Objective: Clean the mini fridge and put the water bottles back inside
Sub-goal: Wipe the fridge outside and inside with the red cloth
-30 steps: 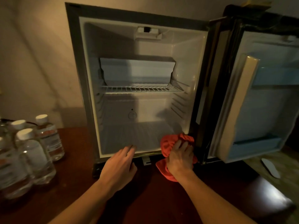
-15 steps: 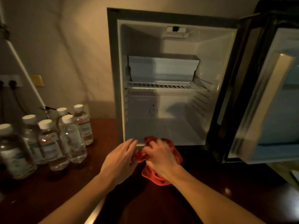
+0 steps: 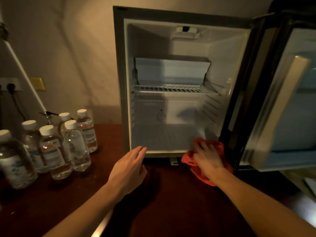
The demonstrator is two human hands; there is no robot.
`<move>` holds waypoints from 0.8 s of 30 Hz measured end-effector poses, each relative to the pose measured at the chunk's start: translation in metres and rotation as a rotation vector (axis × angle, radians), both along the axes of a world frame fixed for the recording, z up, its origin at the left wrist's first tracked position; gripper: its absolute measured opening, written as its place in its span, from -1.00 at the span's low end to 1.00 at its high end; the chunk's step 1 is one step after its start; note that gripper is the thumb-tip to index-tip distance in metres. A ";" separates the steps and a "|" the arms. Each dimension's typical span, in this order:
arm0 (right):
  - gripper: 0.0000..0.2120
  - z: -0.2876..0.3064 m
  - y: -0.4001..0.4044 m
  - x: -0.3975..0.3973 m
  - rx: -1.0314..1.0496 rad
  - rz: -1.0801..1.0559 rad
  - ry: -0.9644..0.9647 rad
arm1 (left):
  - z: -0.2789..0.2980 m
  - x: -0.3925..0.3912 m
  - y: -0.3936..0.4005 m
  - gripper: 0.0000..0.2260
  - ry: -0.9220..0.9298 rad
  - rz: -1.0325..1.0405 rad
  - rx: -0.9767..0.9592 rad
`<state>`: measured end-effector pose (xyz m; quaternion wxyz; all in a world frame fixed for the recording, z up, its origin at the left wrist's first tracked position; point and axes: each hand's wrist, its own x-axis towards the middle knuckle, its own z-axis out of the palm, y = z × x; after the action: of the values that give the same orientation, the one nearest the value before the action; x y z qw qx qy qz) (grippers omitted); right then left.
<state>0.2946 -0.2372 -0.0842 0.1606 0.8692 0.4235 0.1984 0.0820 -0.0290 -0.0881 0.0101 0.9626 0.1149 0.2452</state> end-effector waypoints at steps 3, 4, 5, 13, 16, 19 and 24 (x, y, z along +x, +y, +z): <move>-0.71 -0.005 -0.026 0.013 -0.012 -0.025 -0.035 | 0.000 0.008 -0.004 -0.44 -0.005 -0.023 0.018; -0.69 -0.002 -0.023 0.012 -0.015 -0.031 -0.025 | 0.000 0.011 -0.006 -0.44 -0.006 -0.026 0.019; -0.63 -0.001 -0.019 0.010 -0.011 -0.042 -0.014 | 0.000 0.014 -0.007 -0.44 -0.006 -0.026 0.019; -0.31 -0.007 -0.040 -0.001 0.090 0.086 -0.054 | -0.002 0.031 -0.012 -0.46 0.016 -0.042 0.010; -0.49 -0.010 -0.056 0.002 0.048 0.163 -0.069 | -0.001 0.036 -0.019 -0.47 0.016 -0.049 0.022; -0.56 -0.008 -0.054 0.007 -0.038 0.104 -0.051 | 0.000 0.038 -0.022 -0.46 0.019 -0.060 0.018; -0.55 -0.002 -0.027 0.015 -0.138 0.059 -0.053 | 0.003 0.031 -0.016 -0.47 0.027 -0.046 0.026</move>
<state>0.3092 -0.2642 -0.0865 0.2251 0.8377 0.4572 0.1962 0.1132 -0.0447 -0.0856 0.0017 0.9682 0.0899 0.2334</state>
